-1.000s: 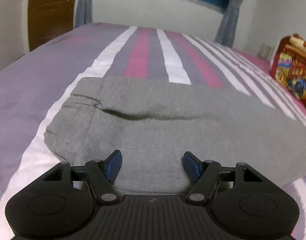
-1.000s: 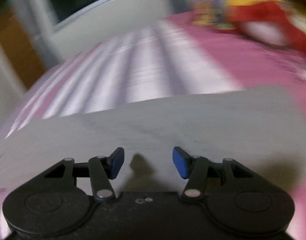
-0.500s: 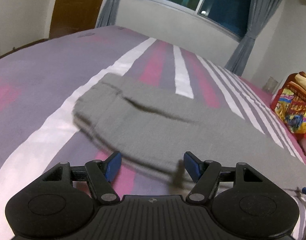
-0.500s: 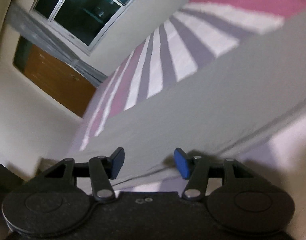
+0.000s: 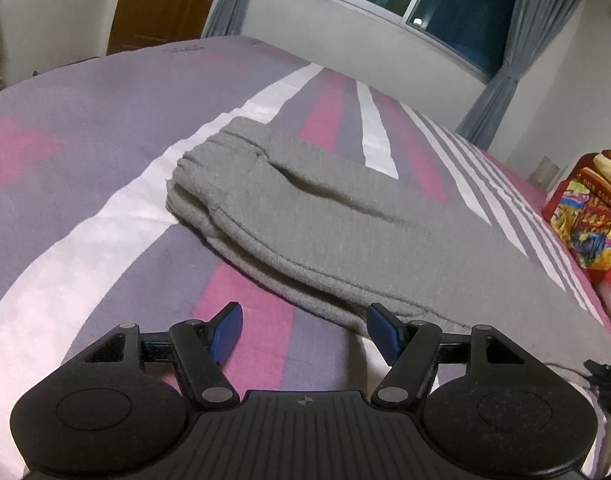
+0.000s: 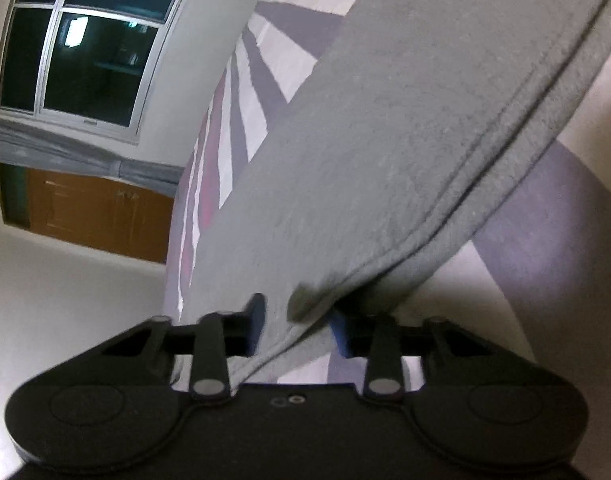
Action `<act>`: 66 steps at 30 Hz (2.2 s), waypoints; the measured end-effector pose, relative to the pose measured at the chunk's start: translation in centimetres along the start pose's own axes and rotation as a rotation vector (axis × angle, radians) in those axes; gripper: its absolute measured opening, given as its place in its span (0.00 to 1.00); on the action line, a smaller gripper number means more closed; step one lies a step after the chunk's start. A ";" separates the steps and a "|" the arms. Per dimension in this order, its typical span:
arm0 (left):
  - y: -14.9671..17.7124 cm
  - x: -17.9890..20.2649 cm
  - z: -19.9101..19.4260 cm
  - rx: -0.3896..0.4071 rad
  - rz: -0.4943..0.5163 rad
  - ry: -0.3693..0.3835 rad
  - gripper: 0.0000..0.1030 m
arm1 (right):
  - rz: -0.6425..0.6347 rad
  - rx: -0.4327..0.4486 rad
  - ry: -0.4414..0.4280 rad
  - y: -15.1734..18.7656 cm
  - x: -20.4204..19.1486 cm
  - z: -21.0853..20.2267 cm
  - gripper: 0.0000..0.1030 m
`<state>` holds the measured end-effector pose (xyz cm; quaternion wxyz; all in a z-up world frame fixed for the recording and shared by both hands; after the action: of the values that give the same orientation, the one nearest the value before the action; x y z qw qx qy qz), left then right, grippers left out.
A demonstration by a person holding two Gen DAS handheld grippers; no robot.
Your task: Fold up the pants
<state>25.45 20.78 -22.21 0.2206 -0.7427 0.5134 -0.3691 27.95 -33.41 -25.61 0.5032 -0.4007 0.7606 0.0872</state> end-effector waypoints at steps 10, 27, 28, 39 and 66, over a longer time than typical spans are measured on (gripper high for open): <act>-0.5 1.1 0.1 0.000 0.021 0.006 0.67 | -0.071 0.018 0.035 1.1 0.6 -0.2 0.05; -3.2 4.4 1.6 0.043 0.081 0.002 0.67 | 0.007 0.455 0.162 -6.8 6.9 -14.8 0.33; -3.3 4.2 1.8 0.037 0.076 -0.006 0.67 | 0.036 0.486 0.170 -7.4 7.8 -16.2 0.33; -2.0 3.5 3.2 -0.011 0.057 -0.051 0.67 | 0.305 0.532 0.154 -11.2 13.7 -18.7 0.30; -2.0 3.4 4.1 -0.033 0.063 -0.057 0.74 | 0.040 0.476 0.200 -13.2 14.0 -19.1 0.11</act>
<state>30.54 18.16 -22.27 0.2346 -0.7401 0.5357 -0.3321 21.47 -59.70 -24.61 0.5038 -0.2623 0.8135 -0.1245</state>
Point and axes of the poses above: each gripper's, at about its wrist camera, not at the fingertips, and z roughly the way its jaws point, x to its right, y to its underside, the point moved 8 cm from there along z, roughly the way its jaws point, and after that the axes turned 2 degrees about -y, right-handed, at the moved point
